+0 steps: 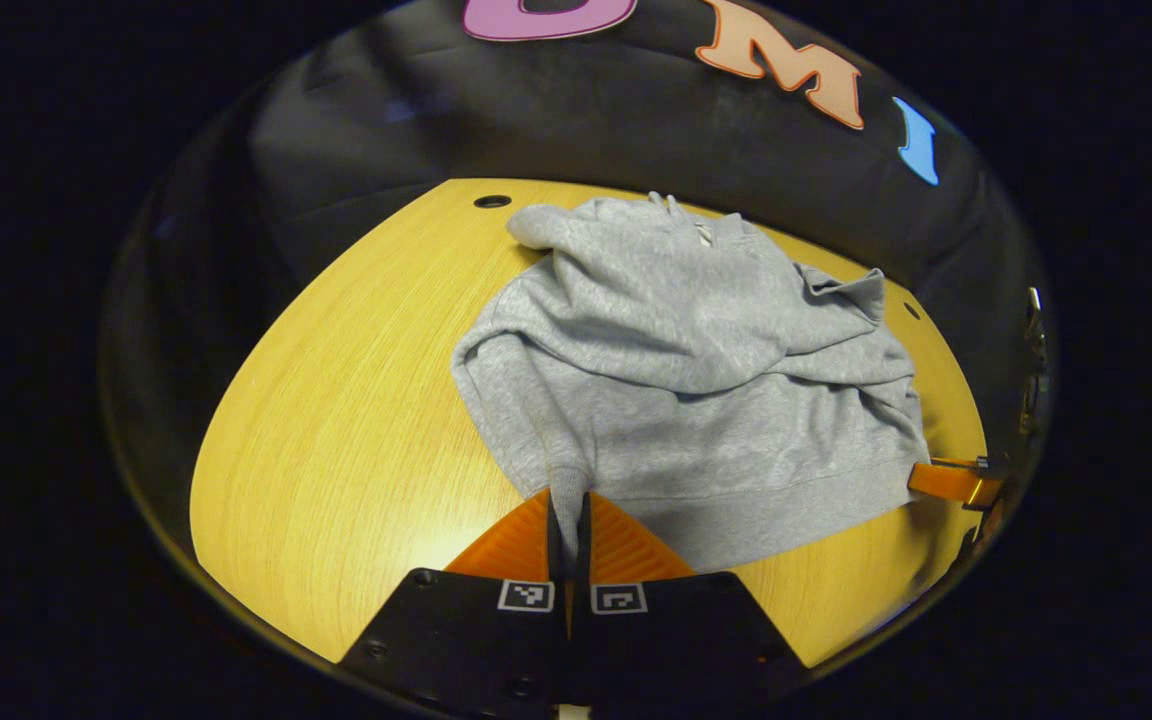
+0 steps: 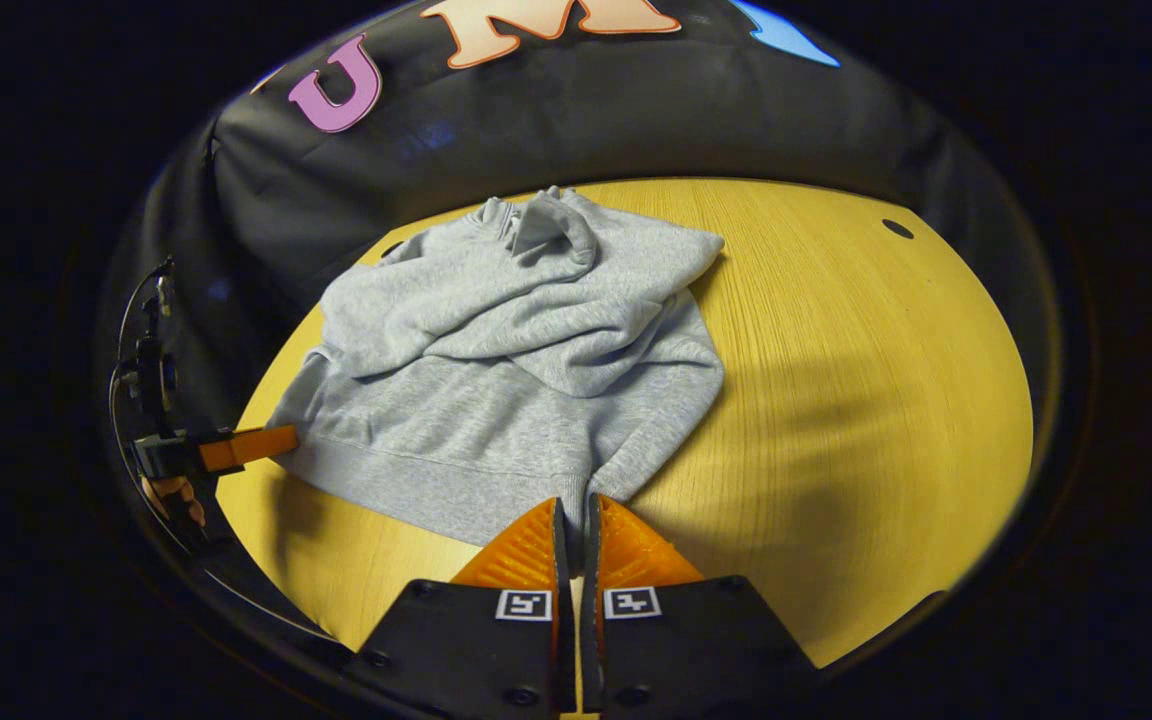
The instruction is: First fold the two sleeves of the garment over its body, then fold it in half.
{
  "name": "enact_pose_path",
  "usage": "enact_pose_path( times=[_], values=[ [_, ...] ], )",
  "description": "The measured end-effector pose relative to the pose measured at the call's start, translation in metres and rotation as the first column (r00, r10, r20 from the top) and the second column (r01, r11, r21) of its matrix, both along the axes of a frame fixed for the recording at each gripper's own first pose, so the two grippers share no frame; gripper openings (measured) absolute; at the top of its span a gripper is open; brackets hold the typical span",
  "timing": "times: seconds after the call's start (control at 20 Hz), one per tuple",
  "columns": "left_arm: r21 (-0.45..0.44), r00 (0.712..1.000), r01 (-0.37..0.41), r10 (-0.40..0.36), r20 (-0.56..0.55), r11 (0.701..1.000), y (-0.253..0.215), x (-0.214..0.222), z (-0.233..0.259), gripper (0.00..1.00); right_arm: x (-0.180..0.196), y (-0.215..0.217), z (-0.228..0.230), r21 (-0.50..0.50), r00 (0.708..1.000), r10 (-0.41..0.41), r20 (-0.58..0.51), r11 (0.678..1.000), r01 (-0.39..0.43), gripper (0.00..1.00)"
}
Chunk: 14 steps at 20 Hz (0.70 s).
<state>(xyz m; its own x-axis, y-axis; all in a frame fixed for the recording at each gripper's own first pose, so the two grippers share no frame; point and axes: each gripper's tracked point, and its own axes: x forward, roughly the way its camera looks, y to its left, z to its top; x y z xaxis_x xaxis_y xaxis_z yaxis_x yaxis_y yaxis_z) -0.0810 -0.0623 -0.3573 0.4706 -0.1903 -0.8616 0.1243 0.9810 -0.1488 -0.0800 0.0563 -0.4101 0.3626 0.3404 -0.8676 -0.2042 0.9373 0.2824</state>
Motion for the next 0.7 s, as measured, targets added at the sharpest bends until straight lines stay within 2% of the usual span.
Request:
enact_pose_path(
  times=[0.2, 0.45, 0.55, 0.7],
  values=[
    [-0.048, 0.999, 0.001, -0.003, -0.041, 0.999, -0.002, -0.003, 0.008, 0.00, -0.002, -0.003, 0.016, 0.004, 1.000, -0.001, -0.013, 1.000, 0.001, 0.05],
    [-0.103, 0.996, -0.051, 0.043, -0.080, 0.993, 0.000, 0.005, 0.014, 0.00, 0.006, 0.003, 0.024, 0.038, 0.999, -0.020, -0.034, 0.999, 0.021, 0.05],
    [-0.122, 0.996, -0.070, 0.062, -0.069, 0.990, 0.000, 0.011, 0.023, 0.00, 0.019, 0.007, 0.036, 0.069, 0.999, -0.033, 0.031, 0.997, 0.030, 0.05],
    [-0.143, 0.998, -0.063, 0.060, -0.026, 0.988, 0.001, 0.031, 0.044, 0.00, 0.029, 0.010, 0.051, 0.105, 0.996, -0.070, 0.063, 0.993, 0.063, 0.05]
  ],
)
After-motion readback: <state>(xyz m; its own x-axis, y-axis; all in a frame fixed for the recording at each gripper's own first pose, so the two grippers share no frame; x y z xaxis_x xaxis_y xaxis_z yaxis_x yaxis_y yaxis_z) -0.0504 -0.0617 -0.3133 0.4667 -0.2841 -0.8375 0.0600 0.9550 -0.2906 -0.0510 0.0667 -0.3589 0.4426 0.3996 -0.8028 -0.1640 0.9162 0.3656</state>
